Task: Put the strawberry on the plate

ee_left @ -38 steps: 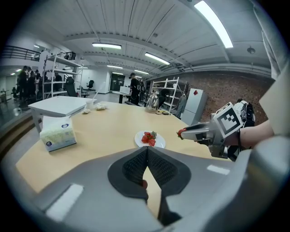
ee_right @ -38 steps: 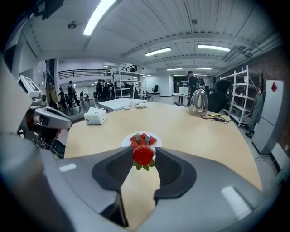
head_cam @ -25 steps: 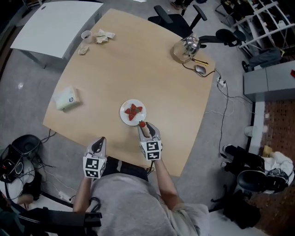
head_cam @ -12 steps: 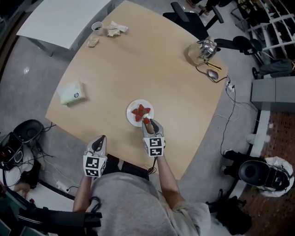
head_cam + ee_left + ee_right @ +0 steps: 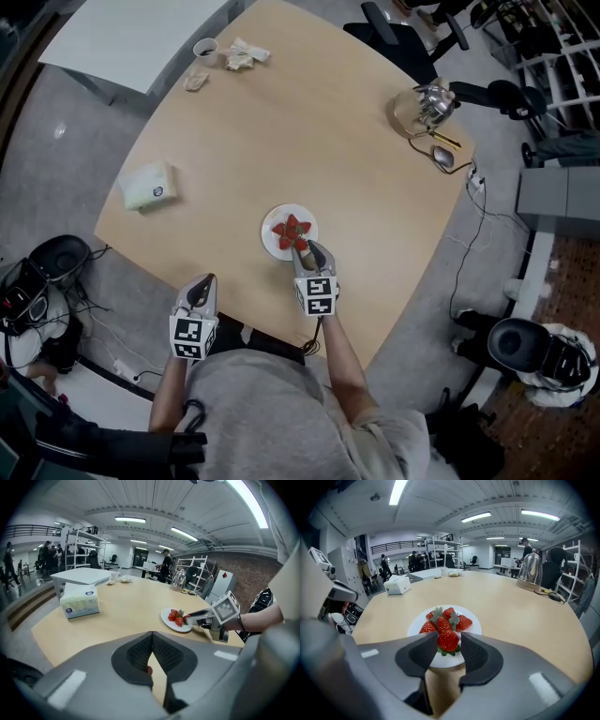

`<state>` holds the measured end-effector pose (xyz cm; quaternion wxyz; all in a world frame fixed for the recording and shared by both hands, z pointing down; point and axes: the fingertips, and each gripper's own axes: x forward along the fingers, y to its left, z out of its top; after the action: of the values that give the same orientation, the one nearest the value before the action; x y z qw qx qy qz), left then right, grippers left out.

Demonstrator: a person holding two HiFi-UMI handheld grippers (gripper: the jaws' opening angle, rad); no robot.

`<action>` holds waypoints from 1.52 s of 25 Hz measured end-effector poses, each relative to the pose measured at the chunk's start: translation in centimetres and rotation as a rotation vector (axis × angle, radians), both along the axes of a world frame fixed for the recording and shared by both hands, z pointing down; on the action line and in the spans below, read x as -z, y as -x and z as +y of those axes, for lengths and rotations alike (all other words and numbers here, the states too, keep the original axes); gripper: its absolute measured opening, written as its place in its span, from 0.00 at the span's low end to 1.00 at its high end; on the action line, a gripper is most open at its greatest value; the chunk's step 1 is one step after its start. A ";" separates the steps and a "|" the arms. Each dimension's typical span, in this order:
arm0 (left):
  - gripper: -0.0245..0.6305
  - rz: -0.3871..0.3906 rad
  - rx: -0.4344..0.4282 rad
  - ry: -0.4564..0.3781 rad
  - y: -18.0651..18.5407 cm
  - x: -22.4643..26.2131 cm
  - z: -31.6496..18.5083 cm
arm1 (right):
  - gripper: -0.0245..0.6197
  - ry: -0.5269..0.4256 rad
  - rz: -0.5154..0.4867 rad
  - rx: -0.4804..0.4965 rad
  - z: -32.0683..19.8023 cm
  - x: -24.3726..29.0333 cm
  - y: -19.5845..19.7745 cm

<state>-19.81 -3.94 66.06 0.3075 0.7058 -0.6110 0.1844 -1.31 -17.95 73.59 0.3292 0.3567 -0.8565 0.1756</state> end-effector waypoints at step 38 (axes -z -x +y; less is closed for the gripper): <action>0.07 -0.016 0.013 -0.008 -0.4 0.6 0.2 | 0.39 0.033 -0.035 -0.015 0.0 -0.7 0.3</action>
<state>-19.41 -3.69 65.46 0.3008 0.7017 -0.6186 0.1855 -1.59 -17.91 74.32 0.3185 0.3543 -0.8565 0.1986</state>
